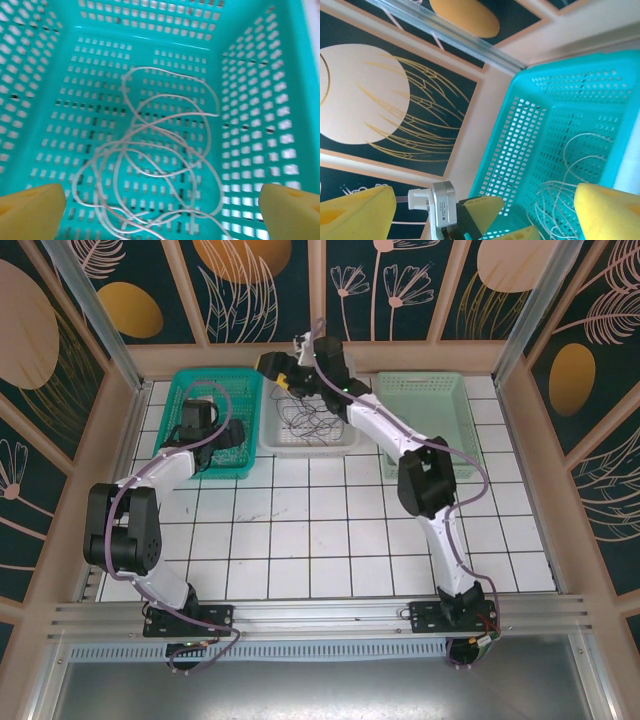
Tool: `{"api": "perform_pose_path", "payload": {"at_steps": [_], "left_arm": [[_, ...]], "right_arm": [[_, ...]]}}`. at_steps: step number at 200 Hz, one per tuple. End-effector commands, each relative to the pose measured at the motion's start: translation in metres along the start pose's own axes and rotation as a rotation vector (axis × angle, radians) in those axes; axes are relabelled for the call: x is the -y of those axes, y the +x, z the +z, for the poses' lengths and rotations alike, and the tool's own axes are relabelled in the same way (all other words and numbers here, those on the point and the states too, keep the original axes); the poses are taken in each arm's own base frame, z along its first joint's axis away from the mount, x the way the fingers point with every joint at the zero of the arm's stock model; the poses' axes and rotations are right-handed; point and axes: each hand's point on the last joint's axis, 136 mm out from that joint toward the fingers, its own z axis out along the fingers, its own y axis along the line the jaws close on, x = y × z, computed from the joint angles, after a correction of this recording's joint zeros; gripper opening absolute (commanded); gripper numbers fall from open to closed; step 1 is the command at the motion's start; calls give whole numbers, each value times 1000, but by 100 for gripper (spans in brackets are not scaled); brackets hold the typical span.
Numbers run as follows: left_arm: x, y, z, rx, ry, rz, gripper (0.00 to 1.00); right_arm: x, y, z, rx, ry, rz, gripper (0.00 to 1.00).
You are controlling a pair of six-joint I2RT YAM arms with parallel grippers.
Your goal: Untangle the cables
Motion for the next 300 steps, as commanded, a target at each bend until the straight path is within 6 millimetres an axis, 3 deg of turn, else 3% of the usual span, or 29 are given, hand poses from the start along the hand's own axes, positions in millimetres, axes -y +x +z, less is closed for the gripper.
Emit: {"api": "perform_pose_path", "payload": {"at_steps": [1,18,32,60,65,86,123,126,147,173,195,201,223,242,269,300], "left_arm": [[45,4,-5,-89,248,-37,99],[77,7,-12,-144,433,-57,99],[90,5,-16,-159,515,-80,99],[97,-11,-29,-152,667,-186,99],[99,-14,-33,-152,714,-223,99],[100,-22,-40,-176,845,-343,99],[98,-23,-43,-198,819,-377,98],[98,-28,-50,-178,814,-360,99],[78,-30,-47,-137,646,-323,99],[52,-39,-56,-18,477,-275,99],[28,-50,-74,125,342,-245,99],[21,-41,-76,140,314,-240,99],[-1,-41,-96,275,212,-202,99],[-22,-30,-105,343,111,-170,99],[-39,-19,-108,376,20,-109,99],[-51,-12,-110,422,-42,-78,99]], "right_arm": [[-22,-4,-20,11,32,-116,92],[-21,-7,-31,14,74,-141,92],[-17,-10,-44,20,96,-141,92],[-9,0,-74,26,125,-136,92],[0,-11,-88,55,143,-131,92],[11,-15,-125,117,170,-115,93],[26,-15,-176,176,234,-117,93],[28,-13,-179,175,244,-117,93],[30,-11,-201,196,287,-141,93],[38,-9,-234,256,378,-205,94],[67,-2,-275,335,590,-331,97],[73,-1,-285,356,638,-365,97],[105,12,-333,468,850,-510,99],[137,28,-373,580,982,-536,99],[167,47,-401,652,1032,-566,99],[190,50,-420,681,1106,-618,99]]}}
